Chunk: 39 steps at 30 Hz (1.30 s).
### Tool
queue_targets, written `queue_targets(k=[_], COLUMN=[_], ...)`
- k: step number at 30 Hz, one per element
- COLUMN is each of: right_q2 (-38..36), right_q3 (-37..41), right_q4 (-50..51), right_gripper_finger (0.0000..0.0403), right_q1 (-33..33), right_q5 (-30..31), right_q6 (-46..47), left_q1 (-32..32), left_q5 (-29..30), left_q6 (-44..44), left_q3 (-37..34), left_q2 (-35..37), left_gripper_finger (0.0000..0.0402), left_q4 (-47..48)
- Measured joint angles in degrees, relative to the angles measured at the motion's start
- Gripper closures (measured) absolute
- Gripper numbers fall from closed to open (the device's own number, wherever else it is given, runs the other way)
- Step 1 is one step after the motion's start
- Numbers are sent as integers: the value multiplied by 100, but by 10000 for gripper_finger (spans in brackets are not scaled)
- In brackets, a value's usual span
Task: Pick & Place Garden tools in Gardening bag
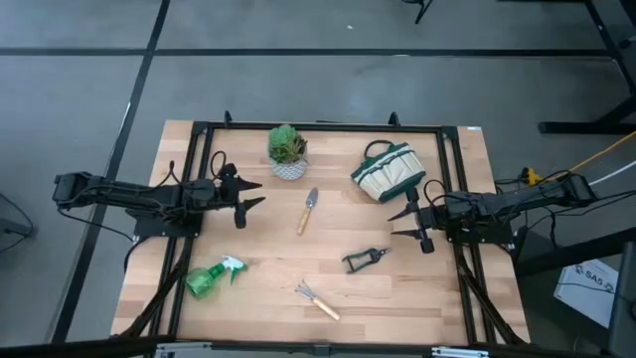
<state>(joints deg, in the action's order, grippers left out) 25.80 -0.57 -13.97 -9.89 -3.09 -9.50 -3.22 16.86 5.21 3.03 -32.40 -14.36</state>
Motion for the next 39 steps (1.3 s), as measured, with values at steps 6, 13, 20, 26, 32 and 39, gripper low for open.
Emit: queue_targets(k=[6,13,20,26,32,39], right_q2=[0,0,0,0,0,0], right_q3=[1,-1,-1,0,1,1], right_q4=[-1,1,1,-1,-1,-102], right_gripper_finger=[227,227,227,227,227,227], right_q1=[1,0,2,2,0,1], right_q5=[-2,-2,-2,-2,-2,150], right_q6=[0,0,0,0,0,112], left_q1=[0,0,0,0,0,0], left_q5=[0,0,0,0,0,0], left_q6=[0,0,2,0,0,2], left_q3=[0,1,0,2,1,0], left_q2=[1,2,1,1,1,2], left_gripper_finger=[206,206,206,206,206,206], left_q4=[1,-1,0,0,1,0])
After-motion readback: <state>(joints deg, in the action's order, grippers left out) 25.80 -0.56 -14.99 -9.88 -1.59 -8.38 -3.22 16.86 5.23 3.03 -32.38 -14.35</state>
